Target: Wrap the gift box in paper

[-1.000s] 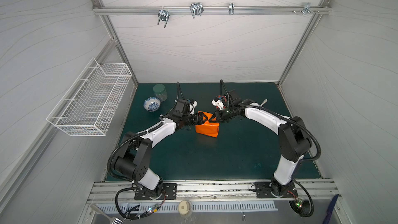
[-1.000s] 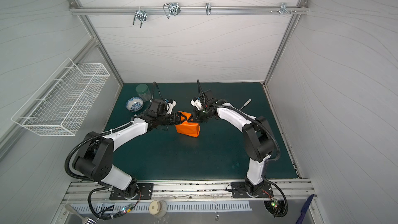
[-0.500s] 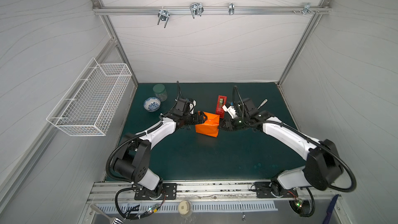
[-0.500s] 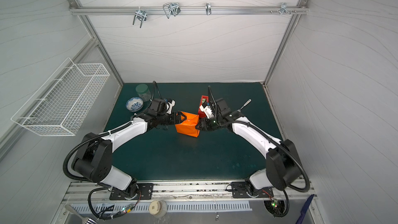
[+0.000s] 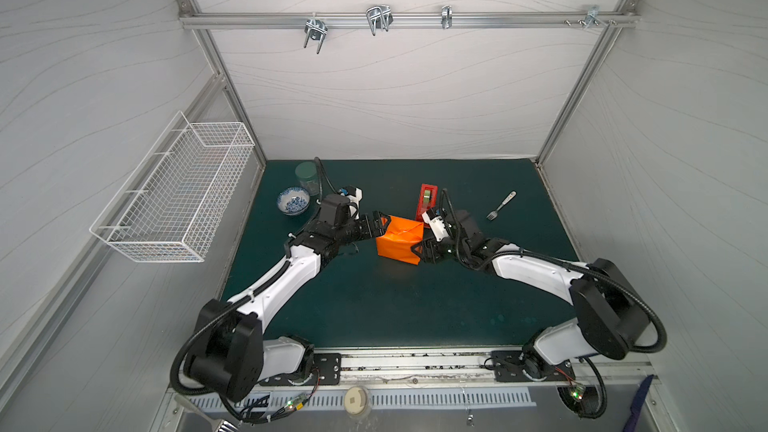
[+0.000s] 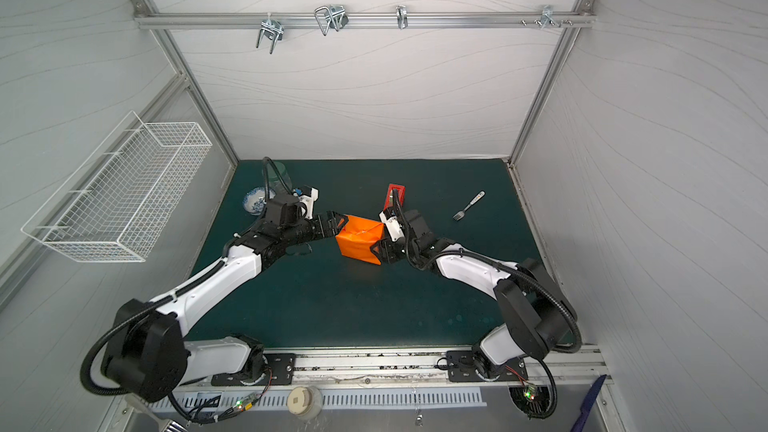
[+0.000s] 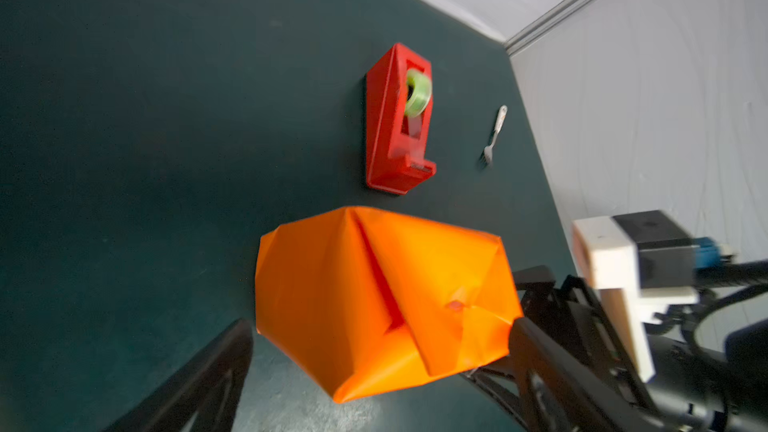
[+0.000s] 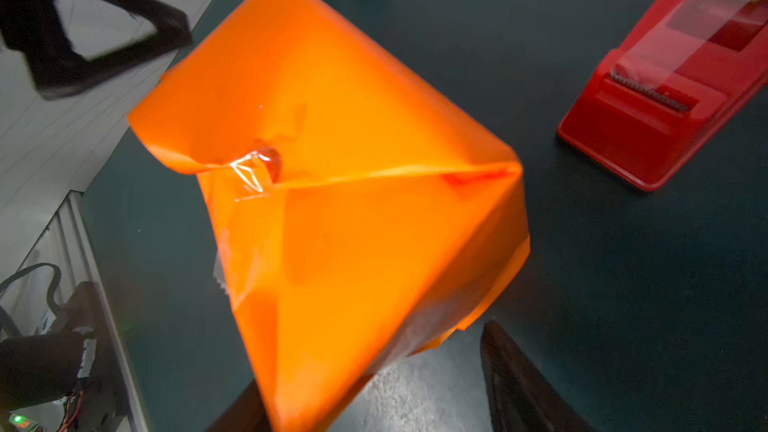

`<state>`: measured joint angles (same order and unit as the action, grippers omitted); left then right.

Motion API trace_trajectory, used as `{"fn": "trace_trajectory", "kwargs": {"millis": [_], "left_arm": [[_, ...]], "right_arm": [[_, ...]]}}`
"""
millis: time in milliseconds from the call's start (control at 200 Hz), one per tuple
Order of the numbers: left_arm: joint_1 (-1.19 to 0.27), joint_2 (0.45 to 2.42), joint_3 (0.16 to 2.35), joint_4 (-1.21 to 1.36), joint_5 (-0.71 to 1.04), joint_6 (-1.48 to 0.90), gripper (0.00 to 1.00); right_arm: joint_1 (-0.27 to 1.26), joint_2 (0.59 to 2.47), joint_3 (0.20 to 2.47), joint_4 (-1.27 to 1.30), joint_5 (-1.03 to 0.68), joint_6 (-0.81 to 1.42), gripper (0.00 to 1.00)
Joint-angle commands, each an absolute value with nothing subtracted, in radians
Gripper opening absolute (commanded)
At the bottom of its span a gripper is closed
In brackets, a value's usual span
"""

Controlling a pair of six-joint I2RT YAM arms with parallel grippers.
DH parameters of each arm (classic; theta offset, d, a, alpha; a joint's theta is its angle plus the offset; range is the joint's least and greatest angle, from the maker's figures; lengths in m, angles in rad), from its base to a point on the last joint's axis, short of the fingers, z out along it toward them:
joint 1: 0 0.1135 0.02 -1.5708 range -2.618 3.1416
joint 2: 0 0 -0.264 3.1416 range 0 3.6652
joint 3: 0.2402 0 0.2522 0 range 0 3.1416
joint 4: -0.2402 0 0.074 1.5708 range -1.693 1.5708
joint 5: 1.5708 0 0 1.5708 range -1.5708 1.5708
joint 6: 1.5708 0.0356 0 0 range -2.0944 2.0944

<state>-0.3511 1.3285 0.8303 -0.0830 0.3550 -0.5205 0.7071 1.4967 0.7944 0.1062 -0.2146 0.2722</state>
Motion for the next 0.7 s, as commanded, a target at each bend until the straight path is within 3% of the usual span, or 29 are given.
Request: {"fn": "trace_trajectory", "kwargs": {"millis": [0,445,695], "left_arm": [[-0.351,1.388,0.855,-0.022,0.482,-0.543,0.94],[-0.429,1.205,0.657,0.058,0.593,-0.692,0.86],[-0.458,1.022,0.59,-0.039,0.492,-0.755,0.88]], "right_arm": [[0.715,1.518,0.81,0.207,-0.239,0.247,0.63],[0.726,1.372,0.718,0.252,-0.494,0.326,0.52],[0.761,1.268,0.668,0.147,-0.469,0.464,0.52]]}}
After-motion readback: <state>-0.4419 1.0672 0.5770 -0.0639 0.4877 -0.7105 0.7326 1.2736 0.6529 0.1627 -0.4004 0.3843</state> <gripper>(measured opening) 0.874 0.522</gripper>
